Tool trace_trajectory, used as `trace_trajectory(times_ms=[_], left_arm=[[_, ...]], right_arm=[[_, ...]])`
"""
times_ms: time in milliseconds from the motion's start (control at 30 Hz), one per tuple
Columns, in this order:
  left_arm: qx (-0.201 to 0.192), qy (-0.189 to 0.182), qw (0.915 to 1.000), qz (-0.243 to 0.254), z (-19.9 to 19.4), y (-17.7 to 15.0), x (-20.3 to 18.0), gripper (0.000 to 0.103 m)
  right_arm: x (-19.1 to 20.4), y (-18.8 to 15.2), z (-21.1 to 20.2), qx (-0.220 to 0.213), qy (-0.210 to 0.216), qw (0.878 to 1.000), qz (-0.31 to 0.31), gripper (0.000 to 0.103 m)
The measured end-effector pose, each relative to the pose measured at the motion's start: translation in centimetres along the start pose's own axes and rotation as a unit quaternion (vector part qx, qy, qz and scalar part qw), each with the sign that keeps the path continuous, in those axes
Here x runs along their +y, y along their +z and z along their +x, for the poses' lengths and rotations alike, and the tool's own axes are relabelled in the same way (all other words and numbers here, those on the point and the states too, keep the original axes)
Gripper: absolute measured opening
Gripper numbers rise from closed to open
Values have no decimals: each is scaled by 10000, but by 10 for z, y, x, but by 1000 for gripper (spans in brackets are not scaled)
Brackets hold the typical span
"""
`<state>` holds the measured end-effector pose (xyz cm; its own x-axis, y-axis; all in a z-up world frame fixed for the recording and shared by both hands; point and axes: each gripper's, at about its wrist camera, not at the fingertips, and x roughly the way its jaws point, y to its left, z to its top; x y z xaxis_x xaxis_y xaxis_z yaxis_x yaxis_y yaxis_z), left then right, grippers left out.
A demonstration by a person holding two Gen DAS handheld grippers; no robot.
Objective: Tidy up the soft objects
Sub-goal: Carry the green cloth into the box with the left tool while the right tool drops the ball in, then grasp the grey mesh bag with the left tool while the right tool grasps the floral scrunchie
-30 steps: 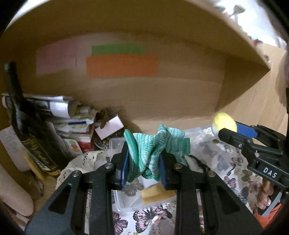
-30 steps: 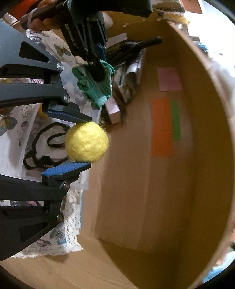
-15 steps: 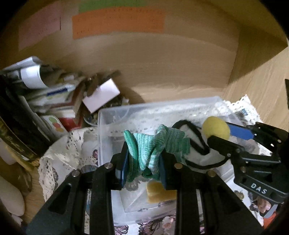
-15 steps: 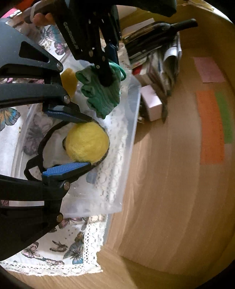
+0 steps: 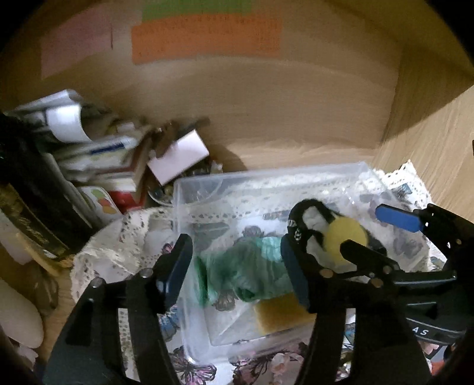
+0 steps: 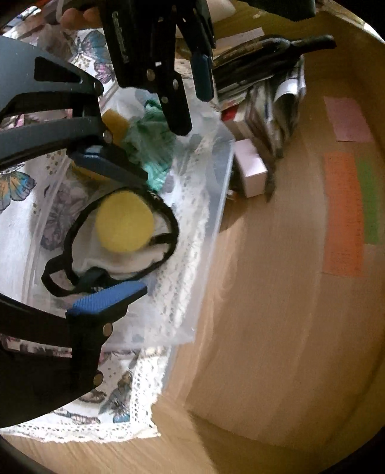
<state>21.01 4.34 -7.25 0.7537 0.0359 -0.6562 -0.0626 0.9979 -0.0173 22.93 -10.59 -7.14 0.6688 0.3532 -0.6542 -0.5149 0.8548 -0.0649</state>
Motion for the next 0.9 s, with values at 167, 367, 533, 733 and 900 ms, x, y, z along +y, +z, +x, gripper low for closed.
trace_trajectory(times_ms=[167,367,533,733,900], left_arm=[[-356,49,9993,82,-31,3,-2,81],[-896,260,9956,69,-75,0,-1,100],[-1031,271,9942,143,-101,-13,3,102],[-794,213,9964,203,-108,-42,7,102],[-579,314,9975,256,-111,-72,13,102]], right_arm=[[1,3,-27,-326,-157,9993,-25,68],[11,-4,-65,-692,-98,9975,-142,72],[23,-21,-86,-769,177,9967,-210,72],[39,-48,-89,-474,554,9971,-198,72],[48,-66,-81,-114,974,9952,-21,72]])
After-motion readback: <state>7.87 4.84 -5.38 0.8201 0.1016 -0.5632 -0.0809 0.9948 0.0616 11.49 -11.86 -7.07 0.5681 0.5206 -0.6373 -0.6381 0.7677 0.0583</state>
